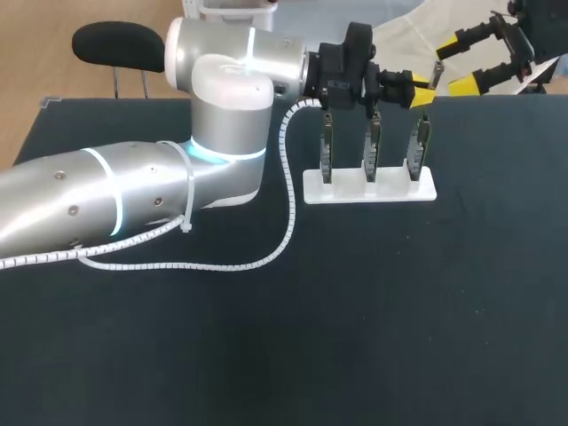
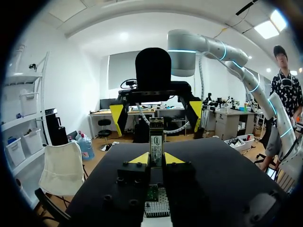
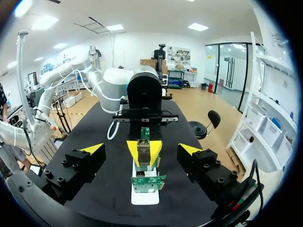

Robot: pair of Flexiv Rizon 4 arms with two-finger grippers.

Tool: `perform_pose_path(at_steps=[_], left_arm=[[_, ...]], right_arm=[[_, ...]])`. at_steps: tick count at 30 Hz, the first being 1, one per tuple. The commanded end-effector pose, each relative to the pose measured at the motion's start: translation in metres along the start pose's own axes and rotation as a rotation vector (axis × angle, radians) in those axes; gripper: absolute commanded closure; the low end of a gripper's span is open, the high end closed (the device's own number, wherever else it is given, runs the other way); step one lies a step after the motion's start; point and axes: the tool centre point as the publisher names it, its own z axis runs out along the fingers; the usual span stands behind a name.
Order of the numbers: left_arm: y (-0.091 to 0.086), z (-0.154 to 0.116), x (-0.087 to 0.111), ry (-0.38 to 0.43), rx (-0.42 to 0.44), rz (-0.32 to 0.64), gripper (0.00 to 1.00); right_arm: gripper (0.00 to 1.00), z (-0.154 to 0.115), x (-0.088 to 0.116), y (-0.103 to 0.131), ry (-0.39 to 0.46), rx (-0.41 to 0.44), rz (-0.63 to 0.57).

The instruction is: Pick up the optical module with the left hand, and insert it into the network port with the right hand.

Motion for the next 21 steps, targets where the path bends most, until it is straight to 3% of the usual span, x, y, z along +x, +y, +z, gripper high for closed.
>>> perform_pose_path(at_steps=[1,21], left_arm=[[0.0018,0.0006,0.0006,-0.001,0.003,0.001,1.0],[0.0018,0.0006,0.0006,-0.001,0.003,0.001,1.0]], right_arm=[[0.0,0.0008,-0.0019,0.0061,0.001,0.031,-0.006],[0.0,0.0081,-0.0065,-0.0036,-0.034,-0.005,0.052]])
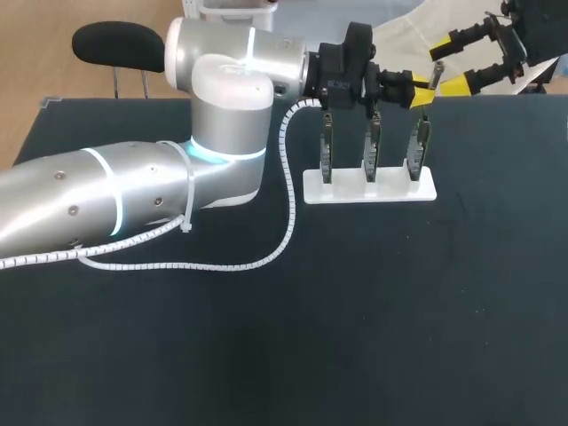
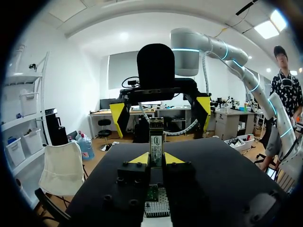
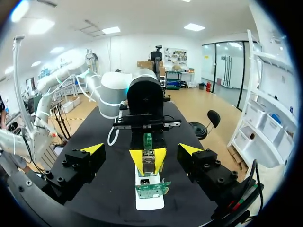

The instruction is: Pick up the optical module with the left hand, and insert it into the network port with the right hand.

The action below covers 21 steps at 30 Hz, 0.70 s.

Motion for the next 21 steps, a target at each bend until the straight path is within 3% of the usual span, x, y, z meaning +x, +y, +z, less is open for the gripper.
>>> perform_pose_path(at_steps=[1,21], left_arm=[[0.0018,0.0006,0.0005,-0.001,0.003,0.001,1.0],[0.0018,0.0006,0.0005,-0.001,0.003,0.001,1.0]], right_arm=[[0.0,-0.0006,0.0022,-0.0076,-0.008,-0.019,0.002],[0.0,0.0016,-0.0001,-0.0046,-0.005,-0.032,-0.003]])
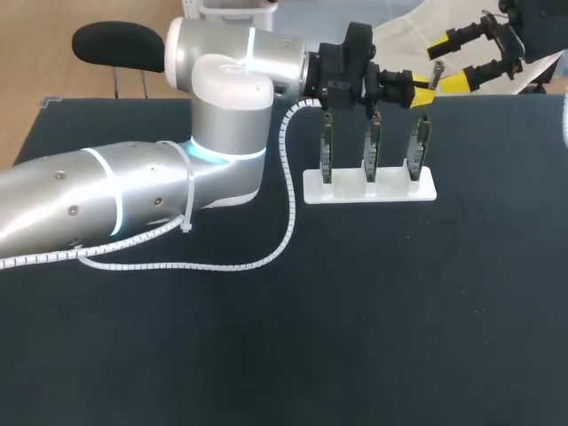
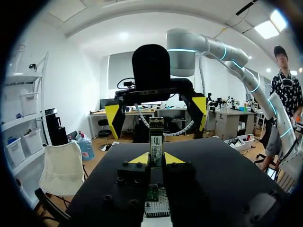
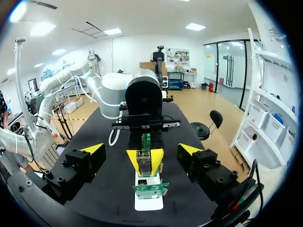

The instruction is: Pick up the optical module with the left hand, and insert it into the network port with the right hand.

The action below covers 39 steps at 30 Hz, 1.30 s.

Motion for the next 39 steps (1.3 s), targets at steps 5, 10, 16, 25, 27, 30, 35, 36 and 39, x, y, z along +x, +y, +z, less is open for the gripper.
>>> perform_pose_path(at_steps=[5,10,16,25,27,30,35,36,39], left_arm=[[0.0018,0.0006,0.0005,-0.001,0.002,0.001,1.0],[0.0018,0.0006,0.0005,-0.001,0.002,0.001,1.0],[0.0018,0.0006,0.0005,-0.001,0.002,0.001,1.0],[0.0018,0.0006,0.0005,-0.001,0.002,0.001,1.0],[0.0018,0.0006,0.0005,-0.001,0.002,0.001,1.0],[0.0018,0.0006,0.0005,-0.001,0.002,0.001,1.0],[0.0018,0.0006,0.0005,-0.001,0.002,0.001,1.0],[0.0018,0.0006,0.0005,-0.001,0.002,0.001,0.54],[0.0018,0.0006,0.0005,-0.001,0.002,0.001,0.0]], right_arm=[[0.0,0.0009,0.0,0.0002,-0.006,0.002,0.004],[1.0,0.0018,0.0,0.0017,-0.005,-0.006,-0.006],[1.0,0.002,0.0005,0.0024,-0.001,0.004,-0.005],[1.0,0.0,0.0021,0.0028,0.004,0.013,-0.006],[1.0,-0.0006,0.0029,0.003,0.006,0.015,-0.007],[1.0,-0.001,0.003,0.0031,0.005,0.019,-0.005],[1.0,-0.0011,0.0031,0.0036,0.003,0.019,-0.006],[1.0,-0.001,0.0033,0.0039,0.004,0.02,-0.006],[1.0,-0.0009,0.0033,0.0041,0.003,0.019,-0.005]])
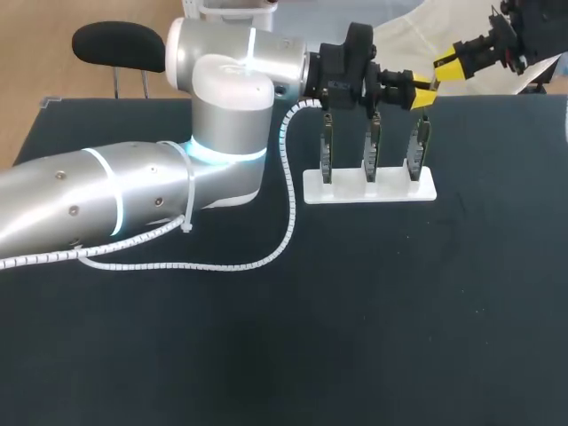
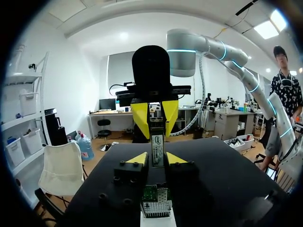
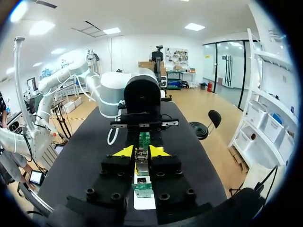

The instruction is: Pick up the optical module with the left hand, and insert it into the network port with the right hand.

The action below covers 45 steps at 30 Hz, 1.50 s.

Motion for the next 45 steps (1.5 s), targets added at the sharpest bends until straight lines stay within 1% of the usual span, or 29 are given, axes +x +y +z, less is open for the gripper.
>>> perform_pose_path(at_steps=[1,19,22,28,31,32,33,36,38,40,43,45], left_arm=[[0.002,0.0,0.0,-0.001,0.001,0.001,0.0],[0.002,0.0,0.0,0.002,0.001,0.003,0.0],[0.004,-0.002,-0.001,0.021,-0.002,0.012,0.0],[0.007,-0.007,-0.006,0.098,0.005,0.026,0.0],[0.008,-0.01,-0.007,0.112,0.004,-0.005,0.0],[0.008,-0.011,-0.007,0.103,-0.002,-0.016,0.0],[0.007,-0.012,-0.006,0.076,-0.011,-0.023,0.0],[0.005,-0.015,-0.004,0.116,-0.002,-0.048,0.0],[0.003,-0.016,-0.003,0.125,-0.004,-0.053,0.0],[0.001,-0.018,-0.002,0.167,0.003,-0.049,0.0],[-0.002,-0.019,-0.004,0.188,0.013,-0.042,0.0],[-0.005,-0.018,-0.004,0.197,0.024,-0.058,0.0]], right_arm=[[1.0,0.0,0.001,0.004,-0.001,0.006,-0.001],[1.0,0.0,-0.002,-0.001,0.005,0.007,-0.015],[1.0,0.0,-0.002,-0.002,0.005,0.007,-0.017],[1.0,0.0,-0.002,-0.003,0.004,0.004,-0.018],[1.0,0.0,-0.002,-0.004,0.005,0.003,-0.018],[1.0,0.0,-0.002,-0.004,0.005,0.003,-0.018],[1.0,0.0,-0.002,-0.004,0.004,0.003,-0.018],[1.0,0.0,-0.001,-0.004,0.005,0.004,-0.017],[1.0,0.0,-0.001,-0.004,0.006,0.004,-0.017],[1.0,0.0,0.0,-0.004,0.005,0.005,-0.015],[1.0,0.0,0.0,-0.004,0.006,0.004,-0.015],[1.0,0.0,0.0,-0.004,0.009,0.003,-0.016]])
